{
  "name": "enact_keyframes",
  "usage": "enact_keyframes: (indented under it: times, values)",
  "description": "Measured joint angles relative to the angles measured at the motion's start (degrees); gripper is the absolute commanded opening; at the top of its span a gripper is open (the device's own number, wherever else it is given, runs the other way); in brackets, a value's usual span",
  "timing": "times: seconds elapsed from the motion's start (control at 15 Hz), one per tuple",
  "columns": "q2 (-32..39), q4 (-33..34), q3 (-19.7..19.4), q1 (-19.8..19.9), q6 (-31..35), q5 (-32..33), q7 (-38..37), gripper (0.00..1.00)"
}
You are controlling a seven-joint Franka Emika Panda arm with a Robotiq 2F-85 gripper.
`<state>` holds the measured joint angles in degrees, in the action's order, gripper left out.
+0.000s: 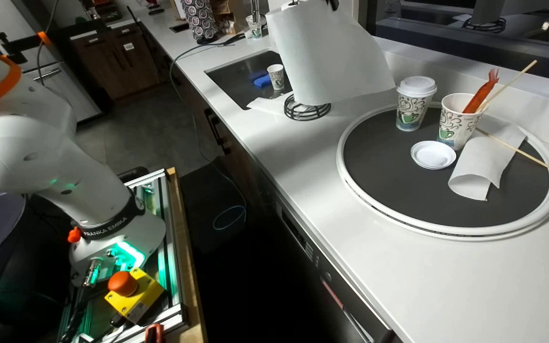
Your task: Wrap the paper towels around the roll
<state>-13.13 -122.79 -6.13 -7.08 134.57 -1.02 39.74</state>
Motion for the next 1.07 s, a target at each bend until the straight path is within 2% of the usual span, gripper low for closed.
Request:
enact_keyframes:
  times: [0.33, 0.47, 0.67, 0.87, 1.07]
  values:
    - [2.37, 1.98, 0.21, -0.15, 0.01, -0.17, 0.28, 0.0]
    - [3.95, 3.62, 1.2, -0.4, 0.04, -2.67, 2.45, 0.0]
    - [10.41, 9.76, 3.38, -1.09, -0.03, -7.87, 7.42, 0.0]
    - [19.2, 18.56, 5.16, -0.88, -1.36, -8.4, 9.17, 0.01]
    - [21.55, 20.52, 6.54, 0.31, -1.29, -8.36, 9.09, 0.01]
